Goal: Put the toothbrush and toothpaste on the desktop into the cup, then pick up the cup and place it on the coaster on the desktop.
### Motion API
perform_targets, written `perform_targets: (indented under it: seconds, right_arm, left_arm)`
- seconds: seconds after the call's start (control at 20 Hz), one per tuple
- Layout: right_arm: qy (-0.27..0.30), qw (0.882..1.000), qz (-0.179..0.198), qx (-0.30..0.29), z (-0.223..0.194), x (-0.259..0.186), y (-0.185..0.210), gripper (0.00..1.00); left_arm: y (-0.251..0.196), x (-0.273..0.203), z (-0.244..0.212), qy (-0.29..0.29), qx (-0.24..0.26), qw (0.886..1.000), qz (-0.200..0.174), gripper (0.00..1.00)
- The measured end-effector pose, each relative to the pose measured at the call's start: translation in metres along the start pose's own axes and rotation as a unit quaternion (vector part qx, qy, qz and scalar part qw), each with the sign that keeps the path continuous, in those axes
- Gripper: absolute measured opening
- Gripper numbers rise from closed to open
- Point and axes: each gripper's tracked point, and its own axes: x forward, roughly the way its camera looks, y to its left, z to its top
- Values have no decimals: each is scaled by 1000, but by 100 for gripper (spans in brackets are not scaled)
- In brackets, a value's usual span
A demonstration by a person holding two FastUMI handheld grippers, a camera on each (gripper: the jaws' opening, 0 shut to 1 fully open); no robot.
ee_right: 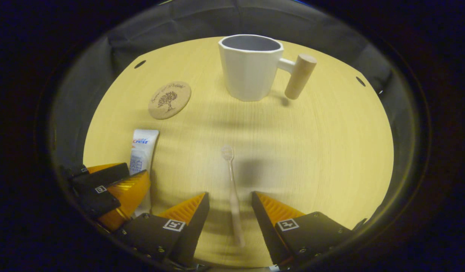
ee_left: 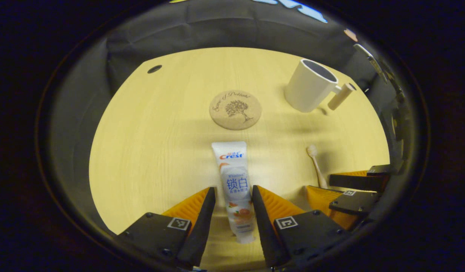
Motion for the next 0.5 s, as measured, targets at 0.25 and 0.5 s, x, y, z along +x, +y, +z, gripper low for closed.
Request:
perform_targets:
  seconds: [0.25,0.5]
  right_arm:
    - [3,1000,-4,-5,1,1,-1,73]
    - [9,1000,-18,-8,1,2,0,73]
  left_arm:
    - [7,5,-5,13,-18,1000,16,63]
    - [5,4,-4,14,-17,1000,14,64]
